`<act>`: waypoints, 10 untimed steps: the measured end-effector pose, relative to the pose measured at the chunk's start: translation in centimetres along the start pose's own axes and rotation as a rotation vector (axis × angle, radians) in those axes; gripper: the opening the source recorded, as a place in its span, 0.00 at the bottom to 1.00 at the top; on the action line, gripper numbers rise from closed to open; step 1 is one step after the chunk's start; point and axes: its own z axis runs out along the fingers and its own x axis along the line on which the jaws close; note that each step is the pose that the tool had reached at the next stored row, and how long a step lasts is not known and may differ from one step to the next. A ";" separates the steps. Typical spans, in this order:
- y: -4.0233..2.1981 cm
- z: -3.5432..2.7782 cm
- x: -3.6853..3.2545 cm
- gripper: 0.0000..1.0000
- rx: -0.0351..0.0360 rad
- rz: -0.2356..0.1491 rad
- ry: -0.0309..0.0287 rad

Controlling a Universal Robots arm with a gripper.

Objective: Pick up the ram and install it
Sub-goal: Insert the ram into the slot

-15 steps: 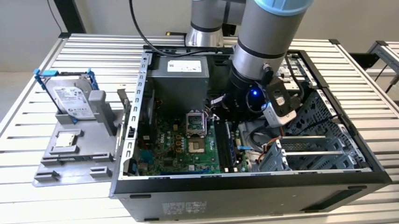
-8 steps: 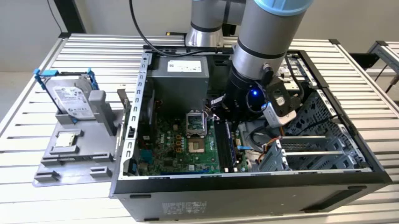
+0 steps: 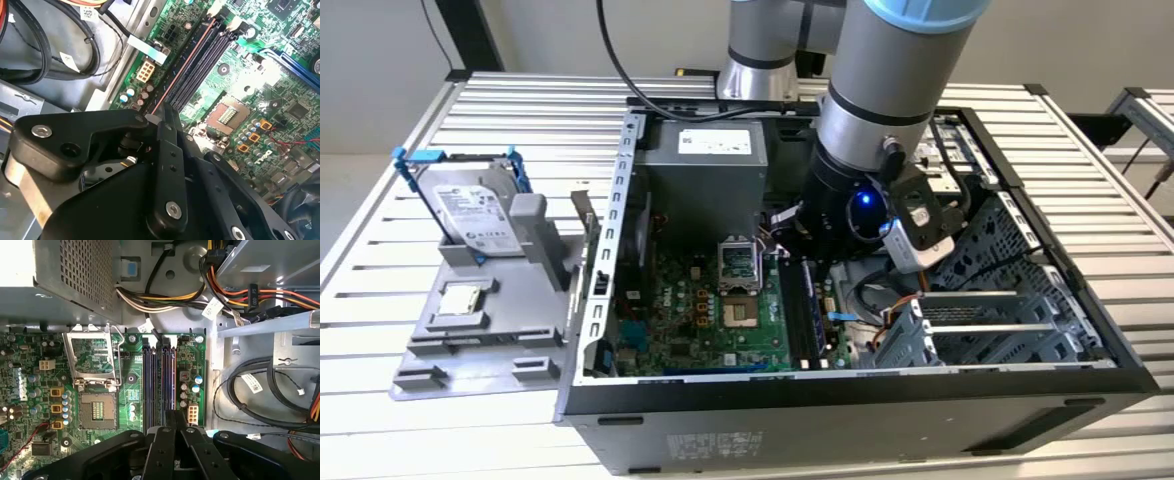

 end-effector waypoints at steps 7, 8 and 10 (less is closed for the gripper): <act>0.00 0.00 0.00 0.00 0.0010 -0.012 -0.0001; 0.00 0.00 0.00 0.00 0.0011 -0.024 0.0000; 0.00 0.00 0.00 0.00 0.0013 -0.053 -0.0001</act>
